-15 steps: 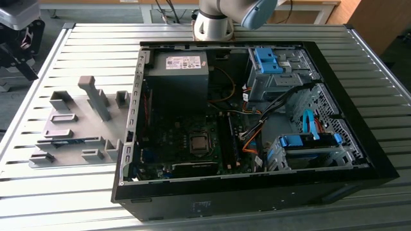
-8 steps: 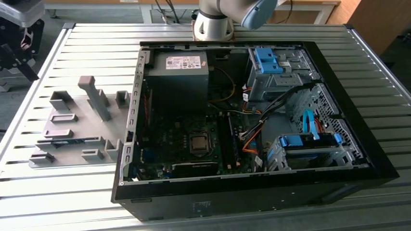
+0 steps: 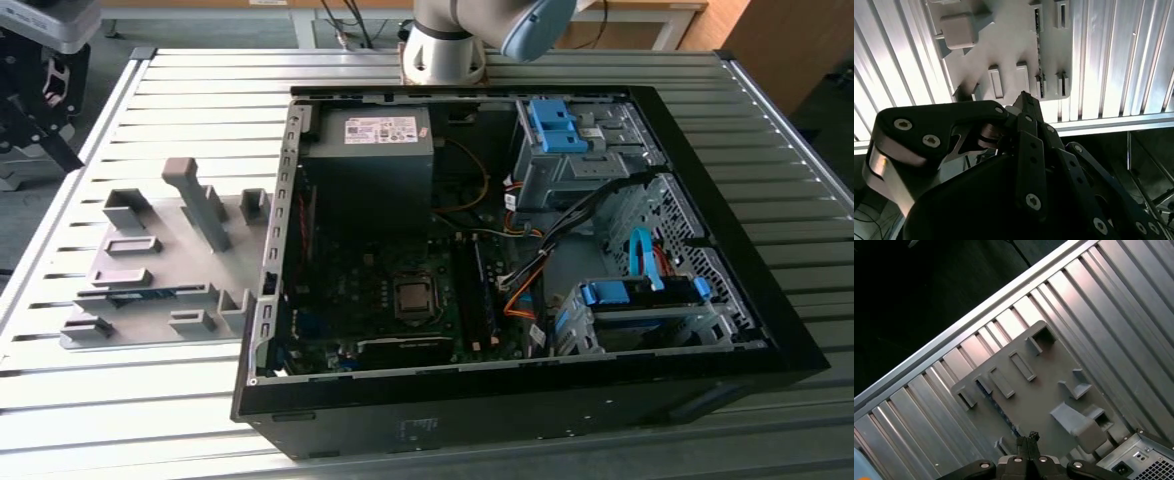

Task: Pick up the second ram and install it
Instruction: 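Pick up the second ram and move it above second insertion slot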

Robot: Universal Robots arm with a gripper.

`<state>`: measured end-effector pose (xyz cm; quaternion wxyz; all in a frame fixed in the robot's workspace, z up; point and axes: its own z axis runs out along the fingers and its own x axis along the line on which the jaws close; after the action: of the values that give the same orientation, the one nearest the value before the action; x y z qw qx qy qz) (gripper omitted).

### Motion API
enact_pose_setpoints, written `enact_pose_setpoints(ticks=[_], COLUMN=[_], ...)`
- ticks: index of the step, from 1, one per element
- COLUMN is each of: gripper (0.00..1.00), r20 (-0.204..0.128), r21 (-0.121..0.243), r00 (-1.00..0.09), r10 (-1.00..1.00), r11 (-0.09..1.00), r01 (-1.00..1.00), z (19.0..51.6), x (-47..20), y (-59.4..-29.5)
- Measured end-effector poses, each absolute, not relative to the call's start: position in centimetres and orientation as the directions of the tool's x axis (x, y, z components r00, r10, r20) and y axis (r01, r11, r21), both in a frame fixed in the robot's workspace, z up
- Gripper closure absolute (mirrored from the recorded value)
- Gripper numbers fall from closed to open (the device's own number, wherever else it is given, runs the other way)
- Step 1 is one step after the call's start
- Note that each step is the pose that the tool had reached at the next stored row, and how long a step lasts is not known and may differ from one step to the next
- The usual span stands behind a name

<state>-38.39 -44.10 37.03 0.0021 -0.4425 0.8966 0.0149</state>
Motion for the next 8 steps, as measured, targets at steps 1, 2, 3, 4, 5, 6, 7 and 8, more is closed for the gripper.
enact_pose_setpoints(ticks=[1, 2, 3, 4, 5, 6, 7, 8], gripper=[0.90, 0.90, 0.90, 0.90, 0.90, 0.90, 0.90, 0.90], r20=[-0.017, -0.016, -0.016, -0.016, -0.015, -0.014, -0.014, -0.014], r21=[0.024, 0.024, 0.024, 0.024, 0.023, 0.022, 0.022, 0.022], r00=[-0.603, -0.602, -0.602, -0.602, -0.602, -0.602, -0.602, -0.602], r10=[-0.798, -0.799, -0.799, -0.799, -0.799, -0.799, -0.799, -0.799], r11=[0.603, 0.601, 0.601, 0.601, 0.601, 0.601, 0.601, 0.601], r01=[-0.798, -0.799, -0.799, -0.799, -0.799, -0.799, -0.799, -0.799], z=[37.00, 37.00, 37.00, 37.00, 37.00, 36.99, 37.00, 37.00], x=[-38.38, -38.38, -38.38, -38.38, -38.39, -38.38, -38.38, -38.38], y=[-44.11, -44.12, -44.12, -44.12, -44.11, -44.11, -44.11, -44.12])
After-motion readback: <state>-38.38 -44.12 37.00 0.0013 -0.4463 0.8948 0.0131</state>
